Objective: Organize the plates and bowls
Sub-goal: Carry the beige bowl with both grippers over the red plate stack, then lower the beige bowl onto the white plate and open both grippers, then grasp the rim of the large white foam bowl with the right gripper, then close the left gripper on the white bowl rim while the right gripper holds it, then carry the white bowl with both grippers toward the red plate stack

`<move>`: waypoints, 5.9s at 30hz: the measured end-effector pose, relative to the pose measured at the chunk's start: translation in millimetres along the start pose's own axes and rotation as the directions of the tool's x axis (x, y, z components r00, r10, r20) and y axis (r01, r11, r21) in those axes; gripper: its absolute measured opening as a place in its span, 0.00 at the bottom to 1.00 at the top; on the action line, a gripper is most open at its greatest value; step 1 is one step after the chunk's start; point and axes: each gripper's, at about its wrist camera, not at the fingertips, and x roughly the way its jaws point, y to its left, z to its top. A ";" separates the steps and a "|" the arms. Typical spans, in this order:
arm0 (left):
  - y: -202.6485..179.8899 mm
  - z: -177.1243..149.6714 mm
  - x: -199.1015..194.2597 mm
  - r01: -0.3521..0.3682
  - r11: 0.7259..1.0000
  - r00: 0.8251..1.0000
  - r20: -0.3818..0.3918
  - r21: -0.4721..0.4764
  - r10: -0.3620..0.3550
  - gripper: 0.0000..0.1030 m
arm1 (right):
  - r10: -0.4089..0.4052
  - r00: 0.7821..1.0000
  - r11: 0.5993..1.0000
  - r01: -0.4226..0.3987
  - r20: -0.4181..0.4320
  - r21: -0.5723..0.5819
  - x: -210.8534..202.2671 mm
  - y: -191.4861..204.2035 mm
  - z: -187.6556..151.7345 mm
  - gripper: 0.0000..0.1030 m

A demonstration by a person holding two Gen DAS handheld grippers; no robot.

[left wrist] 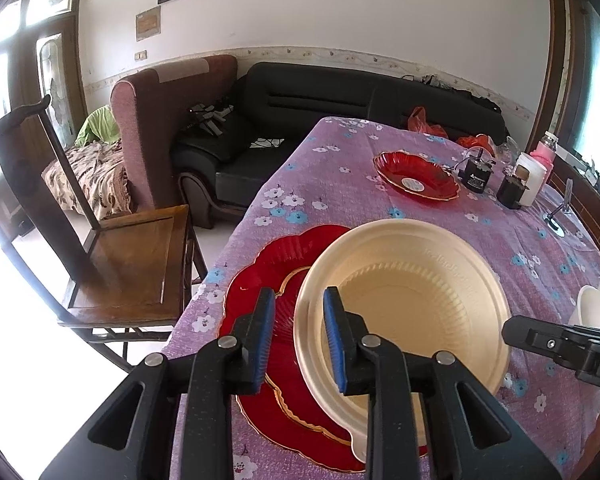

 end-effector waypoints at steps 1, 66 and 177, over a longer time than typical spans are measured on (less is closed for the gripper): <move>-0.6 0.4 -0.9 -0.003 1.000 1.000 0.003 0.000 0.003 0.26 | -0.001 1.000 1.000 0.001 0.005 -0.002 -2.1 0.1 0.2 0.15; -238.0 -85.5 27.8 0.391 0.867 0.912 -0.257 0.309 -0.320 0.46 | -0.279 0.900 0.855 0.074 0.334 0.514 -193.4 -249.3 -126.7 0.24; -266.5 -54.8 -18.4 0.417 0.816 0.908 -0.135 0.401 -0.398 0.12 | -0.314 0.885 0.935 0.224 0.343 0.276 -175.6 -190.0 -127.5 0.12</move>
